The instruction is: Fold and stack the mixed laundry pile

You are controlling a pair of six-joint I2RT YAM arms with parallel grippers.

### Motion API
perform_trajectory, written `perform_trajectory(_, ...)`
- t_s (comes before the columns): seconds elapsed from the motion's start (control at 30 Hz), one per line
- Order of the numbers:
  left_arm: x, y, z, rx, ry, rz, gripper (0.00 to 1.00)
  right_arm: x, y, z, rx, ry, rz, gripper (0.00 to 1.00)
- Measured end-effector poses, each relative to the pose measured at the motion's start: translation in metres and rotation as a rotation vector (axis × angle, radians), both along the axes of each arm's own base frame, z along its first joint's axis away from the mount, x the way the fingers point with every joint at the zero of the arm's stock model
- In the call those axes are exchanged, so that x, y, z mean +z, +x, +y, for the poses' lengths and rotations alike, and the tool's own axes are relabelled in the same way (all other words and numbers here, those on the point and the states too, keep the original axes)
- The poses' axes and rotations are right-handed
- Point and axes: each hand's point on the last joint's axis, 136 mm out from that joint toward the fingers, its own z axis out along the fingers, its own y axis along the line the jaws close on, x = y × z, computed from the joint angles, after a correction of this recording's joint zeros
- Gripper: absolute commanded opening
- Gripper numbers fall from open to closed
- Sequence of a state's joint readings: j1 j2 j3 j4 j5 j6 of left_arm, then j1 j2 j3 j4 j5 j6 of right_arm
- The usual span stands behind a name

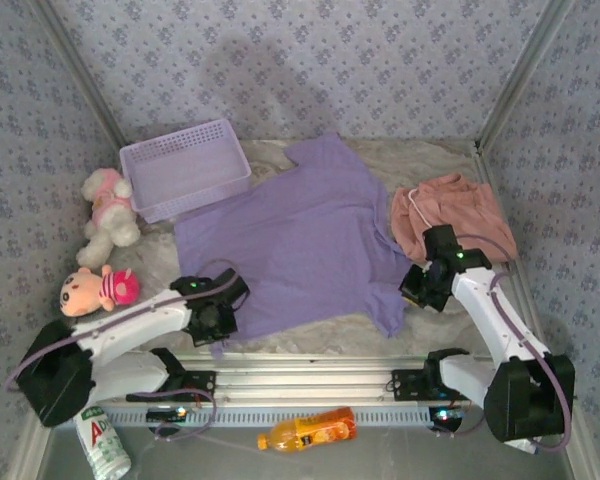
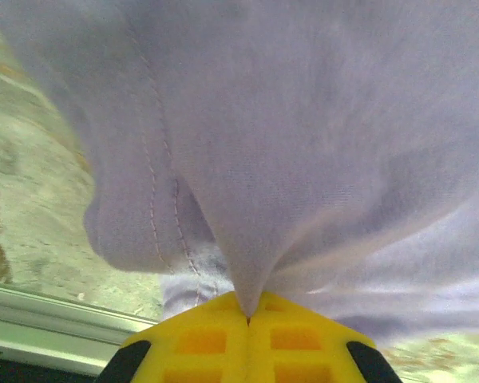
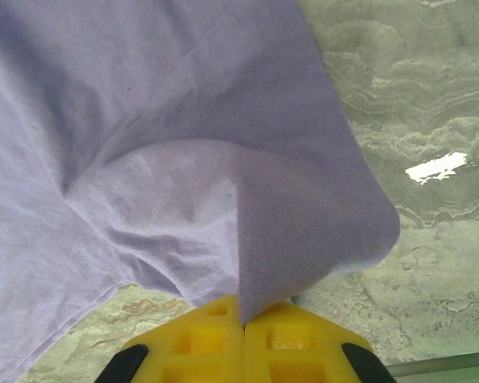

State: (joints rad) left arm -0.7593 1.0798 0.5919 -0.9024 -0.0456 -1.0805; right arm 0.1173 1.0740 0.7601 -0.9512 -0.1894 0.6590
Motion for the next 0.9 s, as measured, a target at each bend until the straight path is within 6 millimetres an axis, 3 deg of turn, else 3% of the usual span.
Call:
perform_trajectory(0.1, 0.024, 0.025, 0.009, 0.112, -0.074, -0.083, 0.0, 0.02, 0.018, 0.003, -0.007, 0.018, -0.052, 0.0)
perform_trajectory(0.27, 0.053, 0.063, 0.024, 0.213, -0.127, -0.15, 0.0, 0.055, 0.074, 0.013, -0.008, 0.052, -0.166, 0.0)
perform_trajectory(0.5, 0.062, 0.112, 0.031, 0.217, -0.11, -0.152, 0.0, 0.091, 0.173, 0.026, -0.024, 0.091, -0.315, 0.0)
perform_trajectory(0.6, 0.06, 0.129, 0.042, 0.247, -0.102, -0.164, 0.02, 0.095, 0.211, 0.038, -0.015, 0.106, -0.351, 0.03)
perform_trajectory(0.63, 0.058, 0.135, 0.047, 0.258, -0.098, -0.165, 0.18, 0.093, 0.222, 0.044, -0.007, 0.11, -0.355, 0.13)
perform_trajectory(0.7, 0.052, 0.143, 0.056, 0.276, -0.087, -0.15, 0.63, 0.086, 0.244, 0.058, 0.013, 0.132, -0.354, 0.39)
perform_trajectory(0.73, 0.048, 0.148, 0.062, 0.289, -0.078, -0.133, 0.7, 0.081, 0.255, 0.066, 0.029, 0.149, -0.351, 0.49)
perform_trajectory(0.8, 0.043, 0.162, 0.071, 0.304, -0.062, -0.102, 0.92, 0.069, 0.27, 0.079, 0.054, 0.178, -0.339, 0.59)
perform_trajectory(0.9, 0.043, 0.188, 0.078, 0.294, -0.04, -0.082, 0.95, 0.055, 0.276, 0.083, 0.066, 0.19, -0.315, 0.63)
